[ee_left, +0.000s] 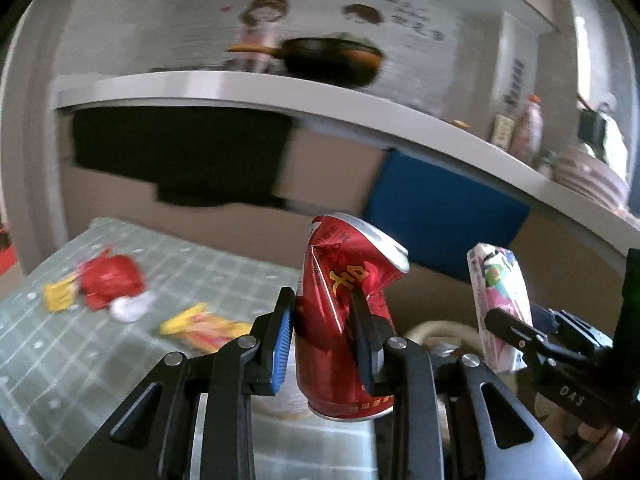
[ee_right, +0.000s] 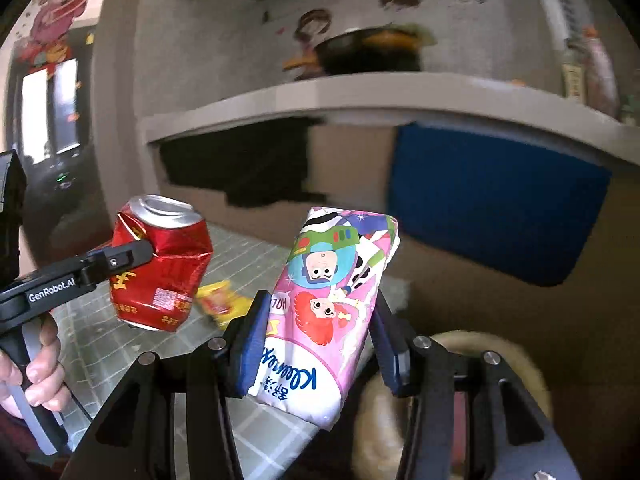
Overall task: Collect trash
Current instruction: 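Carry the red can and pink tissue pack to the bin and open both grippers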
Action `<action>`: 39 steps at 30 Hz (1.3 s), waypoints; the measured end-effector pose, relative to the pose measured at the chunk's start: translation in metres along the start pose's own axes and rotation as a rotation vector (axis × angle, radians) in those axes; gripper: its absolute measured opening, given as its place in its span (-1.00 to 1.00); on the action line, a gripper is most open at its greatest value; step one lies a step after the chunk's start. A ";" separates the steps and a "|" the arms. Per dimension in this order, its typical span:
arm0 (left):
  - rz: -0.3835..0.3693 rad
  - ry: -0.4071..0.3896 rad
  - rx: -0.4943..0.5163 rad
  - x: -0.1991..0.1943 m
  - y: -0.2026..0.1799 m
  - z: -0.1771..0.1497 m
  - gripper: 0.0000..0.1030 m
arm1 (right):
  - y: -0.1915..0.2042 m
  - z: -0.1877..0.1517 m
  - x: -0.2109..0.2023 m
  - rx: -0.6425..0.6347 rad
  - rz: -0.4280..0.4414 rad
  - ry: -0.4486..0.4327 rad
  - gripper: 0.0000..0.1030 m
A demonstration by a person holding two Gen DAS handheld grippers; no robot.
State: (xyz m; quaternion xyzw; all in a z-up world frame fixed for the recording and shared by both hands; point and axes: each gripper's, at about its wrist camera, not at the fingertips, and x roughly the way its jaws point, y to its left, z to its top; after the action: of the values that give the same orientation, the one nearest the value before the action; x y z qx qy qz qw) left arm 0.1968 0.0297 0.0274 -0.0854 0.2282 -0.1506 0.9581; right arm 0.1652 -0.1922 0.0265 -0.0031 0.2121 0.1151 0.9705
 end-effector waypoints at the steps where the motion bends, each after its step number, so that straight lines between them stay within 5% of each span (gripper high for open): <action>1: -0.021 0.004 0.012 0.006 -0.010 -0.001 -0.44 | -0.009 0.000 -0.005 0.010 -0.015 -0.009 -0.13; 13: -0.168 0.116 0.149 0.071 -0.113 -0.033 -0.44 | -0.106 -0.011 -0.042 0.130 -0.176 -0.042 -0.13; 21: -0.209 0.188 0.155 0.113 -0.134 -0.052 -0.44 | -0.140 -0.038 -0.033 0.202 -0.213 -0.007 -0.13; 25: -0.261 0.273 0.091 0.151 -0.137 -0.062 -0.44 | -0.149 -0.047 -0.027 0.217 -0.228 0.007 -0.13; 29: -0.232 0.387 0.120 0.190 -0.145 -0.087 -0.44 | -0.157 -0.052 -0.021 0.219 -0.247 0.023 -0.13; 39: -0.288 0.473 0.146 0.209 -0.161 -0.123 -0.44 | -0.168 -0.059 -0.010 0.233 -0.260 0.051 -0.13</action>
State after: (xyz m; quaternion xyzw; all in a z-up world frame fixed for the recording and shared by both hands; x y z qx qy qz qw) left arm 0.2770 -0.2015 -0.1297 -0.0101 0.4193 -0.3168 0.8507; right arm 0.1702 -0.3616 -0.0309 0.0790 0.2461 -0.0370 0.9653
